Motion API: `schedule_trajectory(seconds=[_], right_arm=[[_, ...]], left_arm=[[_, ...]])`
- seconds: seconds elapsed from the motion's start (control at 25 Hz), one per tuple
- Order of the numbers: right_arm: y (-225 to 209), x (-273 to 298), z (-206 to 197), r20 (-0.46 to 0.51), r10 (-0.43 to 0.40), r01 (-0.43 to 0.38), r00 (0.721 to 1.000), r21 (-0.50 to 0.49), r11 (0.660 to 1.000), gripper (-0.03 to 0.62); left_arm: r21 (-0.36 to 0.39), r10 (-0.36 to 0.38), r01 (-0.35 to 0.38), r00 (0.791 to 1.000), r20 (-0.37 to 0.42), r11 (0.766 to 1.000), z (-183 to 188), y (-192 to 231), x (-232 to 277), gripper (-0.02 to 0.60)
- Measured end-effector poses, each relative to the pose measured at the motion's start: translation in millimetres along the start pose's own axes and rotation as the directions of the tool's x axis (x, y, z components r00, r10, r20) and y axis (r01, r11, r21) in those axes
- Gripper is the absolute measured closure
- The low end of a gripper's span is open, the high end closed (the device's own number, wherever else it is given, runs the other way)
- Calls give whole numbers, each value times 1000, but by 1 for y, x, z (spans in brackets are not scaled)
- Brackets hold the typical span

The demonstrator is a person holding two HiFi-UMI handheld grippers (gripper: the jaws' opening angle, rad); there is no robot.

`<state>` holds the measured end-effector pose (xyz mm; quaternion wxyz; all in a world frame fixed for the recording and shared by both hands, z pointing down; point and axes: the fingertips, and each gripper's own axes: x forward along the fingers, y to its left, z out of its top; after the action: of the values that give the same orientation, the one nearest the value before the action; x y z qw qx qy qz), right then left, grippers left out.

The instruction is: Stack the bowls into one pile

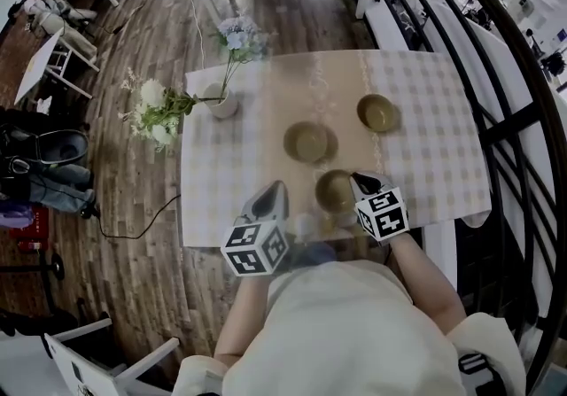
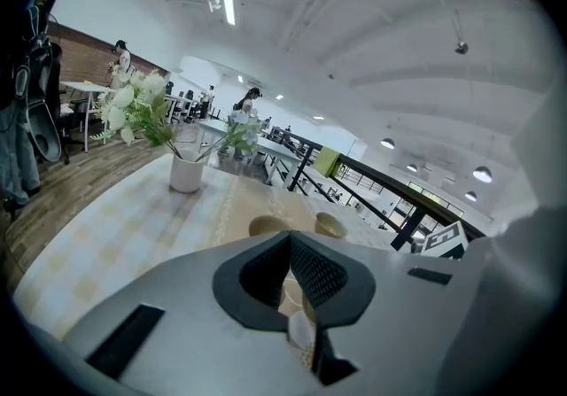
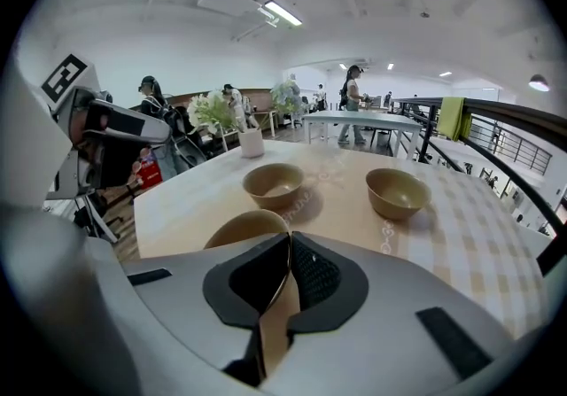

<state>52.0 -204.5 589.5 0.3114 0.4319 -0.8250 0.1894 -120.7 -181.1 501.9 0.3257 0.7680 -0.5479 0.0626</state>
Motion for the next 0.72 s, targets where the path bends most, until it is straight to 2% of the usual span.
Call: schedule_trajectory(seconds=[0.32,0.72], right_arm=[[3,-9,41,73,-5,7,997,-18,1000,586],[6,2,96,148,4,4,989,-53,999,586]], left_arm=[[6,-19,19,1000,24,1000,11,6,4,577],[-2,3,-3,999,43,1000,20,24,0,577]])
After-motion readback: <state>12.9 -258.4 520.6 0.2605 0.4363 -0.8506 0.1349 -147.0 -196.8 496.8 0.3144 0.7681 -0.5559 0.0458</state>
